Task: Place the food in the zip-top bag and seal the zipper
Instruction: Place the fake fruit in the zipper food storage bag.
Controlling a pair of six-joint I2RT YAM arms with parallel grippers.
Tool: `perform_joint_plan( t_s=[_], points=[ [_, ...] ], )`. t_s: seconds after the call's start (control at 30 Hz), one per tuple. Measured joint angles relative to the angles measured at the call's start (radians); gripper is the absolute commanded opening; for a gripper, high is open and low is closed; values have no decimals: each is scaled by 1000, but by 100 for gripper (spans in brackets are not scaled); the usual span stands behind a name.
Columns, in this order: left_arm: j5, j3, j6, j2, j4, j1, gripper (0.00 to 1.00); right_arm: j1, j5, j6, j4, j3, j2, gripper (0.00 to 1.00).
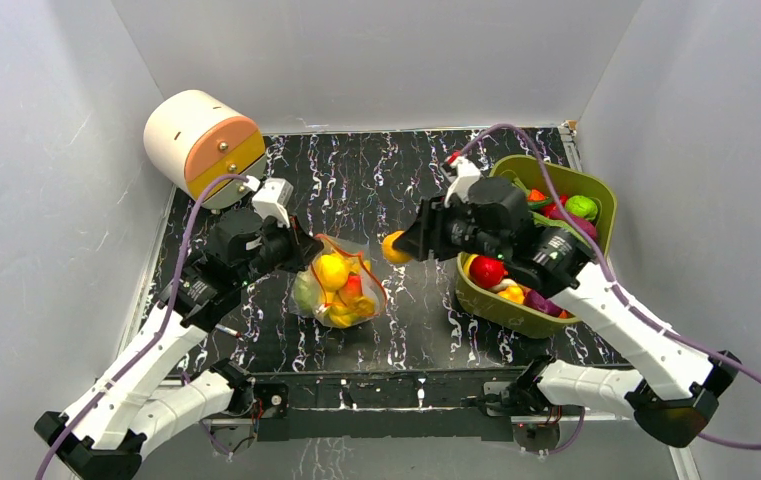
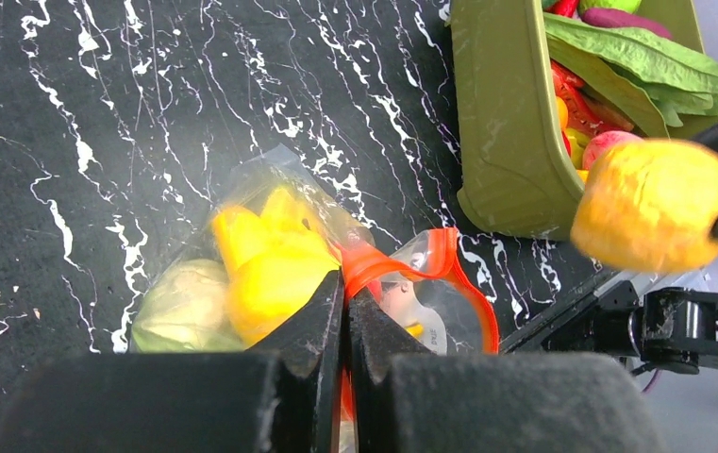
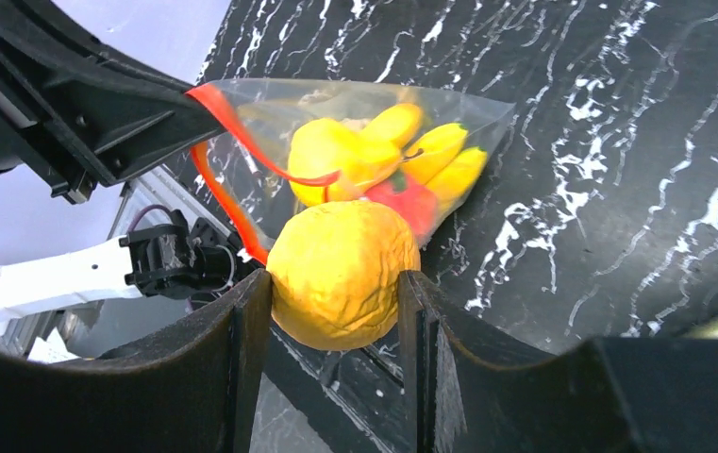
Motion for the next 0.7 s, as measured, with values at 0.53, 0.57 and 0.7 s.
perform_joint_plan(
  t_s=[0.53,0.57,0.7],
  points=[
    [-18,23,-61,-7,-20,0,0,462,298,63,218,-23,229,30],
    [-18,23,-64,-9,-20,0,0,478,327,60,222,-23,247,30],
    [-18,20,-80,-24,-28,0,0,512,415,40,245,-34,283,31]
  ],
)
